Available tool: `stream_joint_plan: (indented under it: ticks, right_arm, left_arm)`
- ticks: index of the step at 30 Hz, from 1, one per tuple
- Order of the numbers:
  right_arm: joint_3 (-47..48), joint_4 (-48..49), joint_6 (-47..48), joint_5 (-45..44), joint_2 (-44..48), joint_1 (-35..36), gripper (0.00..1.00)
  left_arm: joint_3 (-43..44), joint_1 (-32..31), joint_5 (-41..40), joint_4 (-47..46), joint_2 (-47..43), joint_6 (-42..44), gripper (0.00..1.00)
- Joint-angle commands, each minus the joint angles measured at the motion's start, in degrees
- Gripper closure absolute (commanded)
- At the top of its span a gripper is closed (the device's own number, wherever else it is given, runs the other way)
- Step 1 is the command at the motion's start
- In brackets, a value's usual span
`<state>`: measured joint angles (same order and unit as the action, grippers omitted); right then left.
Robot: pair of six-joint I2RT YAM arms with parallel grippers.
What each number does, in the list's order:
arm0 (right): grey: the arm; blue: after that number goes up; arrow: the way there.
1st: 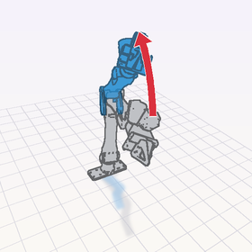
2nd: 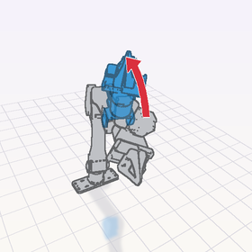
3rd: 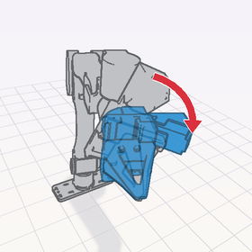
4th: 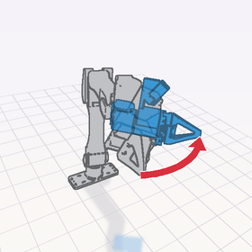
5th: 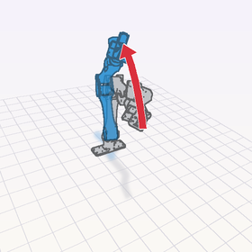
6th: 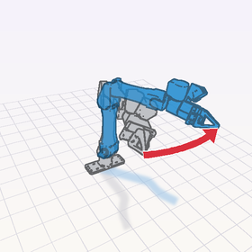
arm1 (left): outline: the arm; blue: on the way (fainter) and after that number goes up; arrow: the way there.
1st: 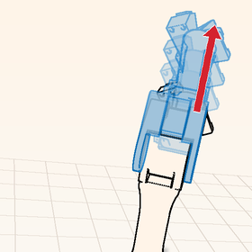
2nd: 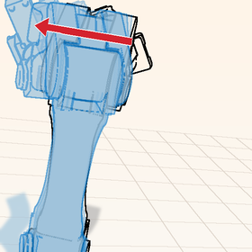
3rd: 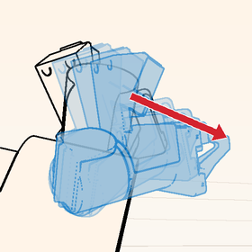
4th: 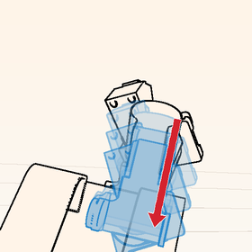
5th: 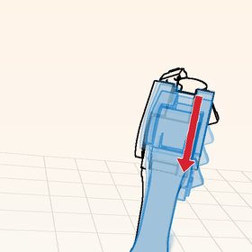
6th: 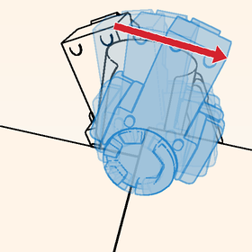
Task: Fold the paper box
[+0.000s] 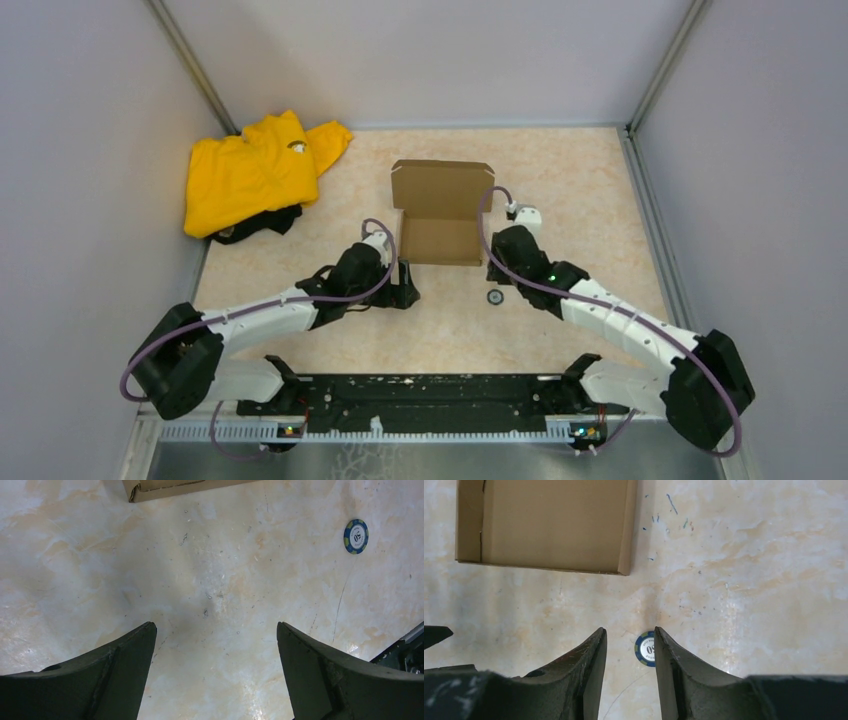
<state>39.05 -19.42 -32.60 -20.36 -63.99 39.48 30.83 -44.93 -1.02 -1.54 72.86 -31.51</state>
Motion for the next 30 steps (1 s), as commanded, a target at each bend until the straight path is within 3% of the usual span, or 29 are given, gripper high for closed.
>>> stream_joint_plan:
  ticks: [1,7,13,19,26,30]
  right_arm:
    - [-2.35,-5.88,-3.03,-3.9,2.23,-1.12,0.62]
    - [-7.57,-4.43,-7.96,-3.52,2.66,-1.26,0.66]
    - [-8.64,-2.78,-8.99,-3.24,4.25,-1.53,0.66]
    - [-8.55,-1.54,-6.89,-0.44,2.05,-1.76,0.67]
    - [-9.88,0.25,-5.57,2.65,0.6,-1.69,0.67]
    - [-10.83,1.6,-5.76,2.45,-0.79,-1.8,0.67]
  left_arm:
    - [-0.33,-0.35,0.26,-1.32,-0.65,0.35,0.04]
    - [-0.34,-0.35,0.28,-2.4,-0.73,2.21,0.04]
    - [-2.81,-2.18,7.88,-12.97,-2.05,14.43,0.06]
    - [-4.7,-4.51,13.3,-17.01,-2.96,21.76,0.06]
    - [-2.87,-5.61,12.78,-13.78,1.17,24.36,0.28]
    - [-2.1,-5.61,9.45,-12.67,3.62,22.95,0.3]
